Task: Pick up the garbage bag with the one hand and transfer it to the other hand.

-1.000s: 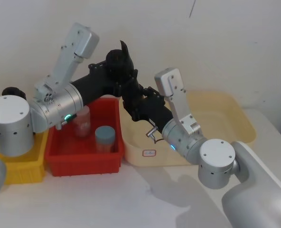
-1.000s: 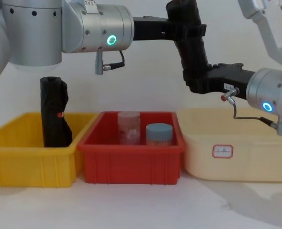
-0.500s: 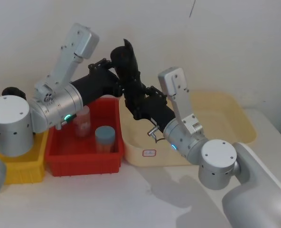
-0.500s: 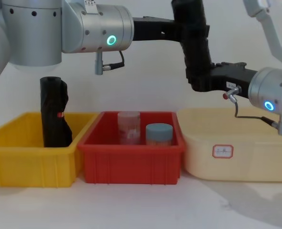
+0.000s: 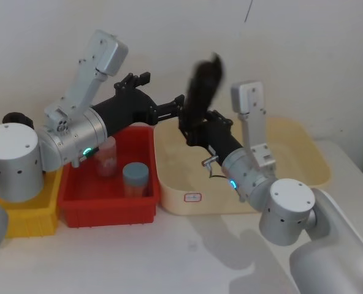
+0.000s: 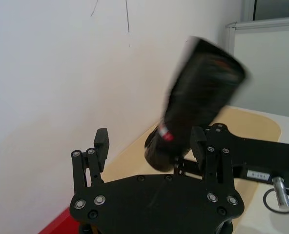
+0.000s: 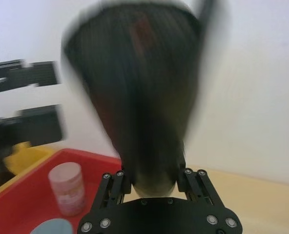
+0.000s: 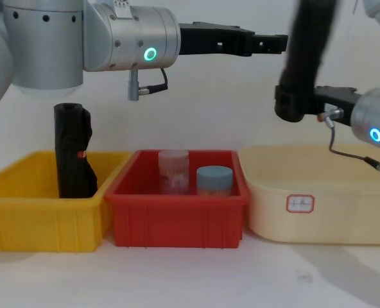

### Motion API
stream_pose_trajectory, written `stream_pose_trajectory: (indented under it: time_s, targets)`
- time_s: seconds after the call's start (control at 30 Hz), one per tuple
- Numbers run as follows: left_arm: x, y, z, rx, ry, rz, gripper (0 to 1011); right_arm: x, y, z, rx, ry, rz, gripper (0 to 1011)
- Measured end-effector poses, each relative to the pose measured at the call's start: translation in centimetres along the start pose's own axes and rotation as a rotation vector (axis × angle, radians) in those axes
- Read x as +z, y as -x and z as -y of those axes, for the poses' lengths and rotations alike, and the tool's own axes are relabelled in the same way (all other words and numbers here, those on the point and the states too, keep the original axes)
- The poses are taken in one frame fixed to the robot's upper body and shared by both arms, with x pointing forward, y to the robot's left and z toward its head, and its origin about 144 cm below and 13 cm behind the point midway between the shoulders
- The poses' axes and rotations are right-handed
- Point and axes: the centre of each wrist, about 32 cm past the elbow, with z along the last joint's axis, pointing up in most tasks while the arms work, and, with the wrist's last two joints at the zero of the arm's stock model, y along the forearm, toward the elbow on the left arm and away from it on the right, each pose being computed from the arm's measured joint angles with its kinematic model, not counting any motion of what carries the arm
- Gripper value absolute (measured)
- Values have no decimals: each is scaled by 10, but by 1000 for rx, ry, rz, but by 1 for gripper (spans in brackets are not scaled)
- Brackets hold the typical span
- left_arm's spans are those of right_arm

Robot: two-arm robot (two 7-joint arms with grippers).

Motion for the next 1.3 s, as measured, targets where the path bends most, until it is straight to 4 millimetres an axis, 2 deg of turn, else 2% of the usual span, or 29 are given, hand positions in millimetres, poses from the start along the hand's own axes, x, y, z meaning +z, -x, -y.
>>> stream_pose_trajectory:
  time_s: [0.27,0.47,1.03,1.2,1.27,1.3]
  targets:
    - [0,0,-6,-9,15,-7,1001,3,-10,4,-99,39,-79,493]
    - [-2,-2,-17,-8,30,-13,1001,4,-19,9,-151,81,-100,493]
    - [-16,-2,-68,123,33,-31,1001,11,-39,21,-123,198,39,493]
    - [-19,-2,-79,159,26,-32,1001,14,-43,23,-90,221,96,594]
    - [-20,-1,-83,173,23,-32,1001,15,-44,24,-77,230,119,655]
    - [-21,-1,-85,180,21,-32,1001,16,-45,25,-67,237,135,721]
